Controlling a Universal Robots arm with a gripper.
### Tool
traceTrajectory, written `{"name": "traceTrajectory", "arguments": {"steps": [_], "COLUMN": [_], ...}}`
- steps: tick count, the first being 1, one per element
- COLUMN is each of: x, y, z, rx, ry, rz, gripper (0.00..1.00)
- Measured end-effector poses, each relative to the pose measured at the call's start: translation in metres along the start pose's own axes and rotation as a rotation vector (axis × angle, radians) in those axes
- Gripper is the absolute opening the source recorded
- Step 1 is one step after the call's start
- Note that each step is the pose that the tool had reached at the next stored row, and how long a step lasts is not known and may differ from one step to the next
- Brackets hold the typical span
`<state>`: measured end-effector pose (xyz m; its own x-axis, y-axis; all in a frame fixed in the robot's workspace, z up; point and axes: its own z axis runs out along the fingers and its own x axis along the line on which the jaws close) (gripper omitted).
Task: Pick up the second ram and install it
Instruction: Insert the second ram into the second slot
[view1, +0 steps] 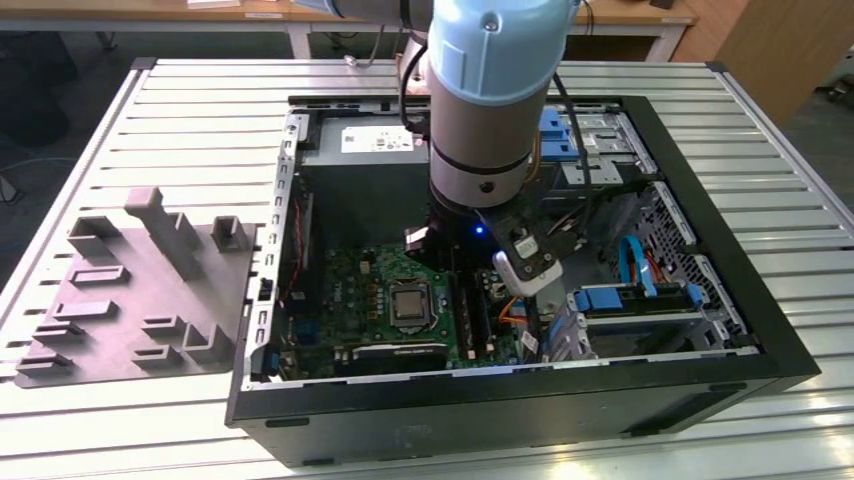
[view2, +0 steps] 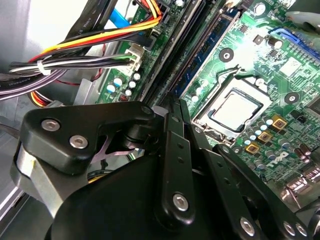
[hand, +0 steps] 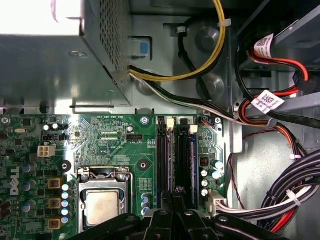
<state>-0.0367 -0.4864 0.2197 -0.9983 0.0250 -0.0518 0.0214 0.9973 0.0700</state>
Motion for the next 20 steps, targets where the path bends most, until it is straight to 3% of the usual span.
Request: {"name": "traceTrajectory", "arguments": {"steps": [10, 14, 20], "x": [0.0, 0.0, 0.0001], "y": [0.0, 0.0001, -0.0001], "z": [0.0001, 0.0001, 0.0014], "rx": [-0.002, -0.0118, -0.0121], "ry": [-0.0001, -0.0022, -0.0022], "rz": [0.0, 0.0, 0.0], "gripper": [0.12, 0.12, 0.12]}}
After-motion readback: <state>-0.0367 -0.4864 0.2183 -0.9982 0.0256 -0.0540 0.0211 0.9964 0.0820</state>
